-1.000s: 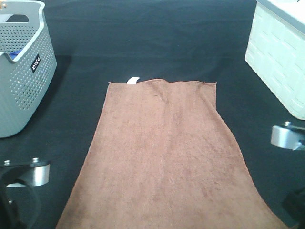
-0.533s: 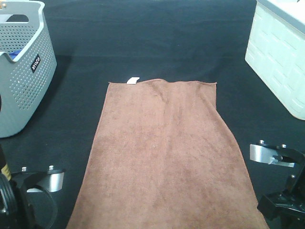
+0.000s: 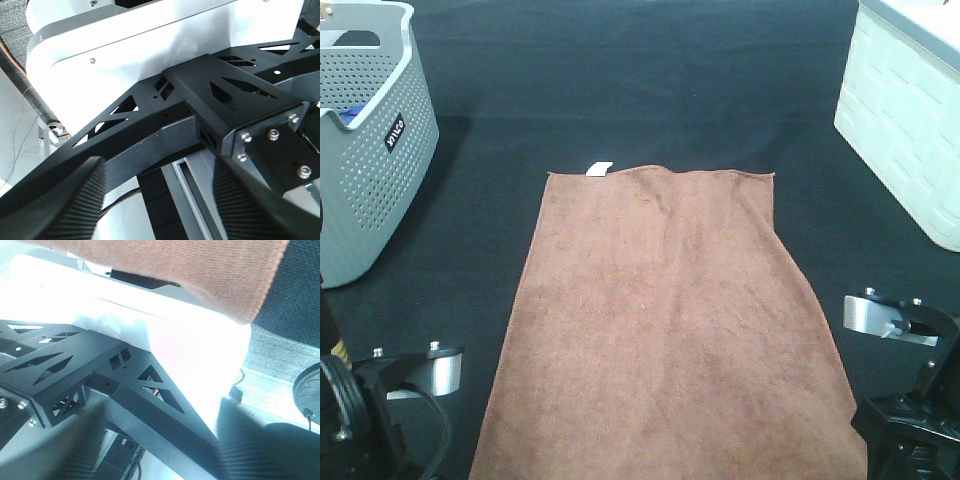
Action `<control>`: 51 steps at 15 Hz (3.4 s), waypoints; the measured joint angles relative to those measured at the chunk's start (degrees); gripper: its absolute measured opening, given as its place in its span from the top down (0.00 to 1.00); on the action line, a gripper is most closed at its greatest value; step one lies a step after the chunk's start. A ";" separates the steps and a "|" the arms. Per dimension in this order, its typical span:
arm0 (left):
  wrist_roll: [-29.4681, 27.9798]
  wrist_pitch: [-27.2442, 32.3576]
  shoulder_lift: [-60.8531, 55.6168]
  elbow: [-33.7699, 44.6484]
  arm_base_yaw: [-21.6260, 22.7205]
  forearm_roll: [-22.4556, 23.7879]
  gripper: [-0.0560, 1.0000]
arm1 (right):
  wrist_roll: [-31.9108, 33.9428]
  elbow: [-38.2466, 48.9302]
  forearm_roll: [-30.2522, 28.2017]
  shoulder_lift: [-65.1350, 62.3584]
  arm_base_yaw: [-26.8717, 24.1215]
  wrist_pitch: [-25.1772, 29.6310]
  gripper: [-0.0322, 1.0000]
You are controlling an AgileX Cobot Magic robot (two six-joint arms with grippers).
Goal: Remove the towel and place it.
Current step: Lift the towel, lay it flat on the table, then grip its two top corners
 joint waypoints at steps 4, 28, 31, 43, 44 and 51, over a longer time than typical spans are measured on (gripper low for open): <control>0.06 -0.06 0.00 -4.87 0.00 3.04 0.34 | 2.58 -5.67 -6.47 0.11 -0.23 -1.03 0.30; 6.02 3.04 48.76 -83.42 26.59 22.29 0.34 | 2.35 -75.46 -9.57 43.77 -9.57 -2.06 0.30; 7.51 3.27 56.38 -91.73 28.36 20.45 0.34 | 2.06 -84.00 -10.37 52.43 -9.63 -2.06 0.30; 12.38 2.58 64.06 -96.20 28.48 8.88 0.34 | 0.40 -89.95 -0.92 59.82 -10.20 -1.26 0.30; 12.49 2.58 64.06 -96.20 27.96 8.14 0.34 | 0.17 -89.95 -0.40 59.82 -9.68 -1.78 0.30; 11.34 1.43 64.52 -96.20 24.29 6.82 0.43 | -0.57 -89.95 -3.90 60.22 -5.33 -5.79 0.43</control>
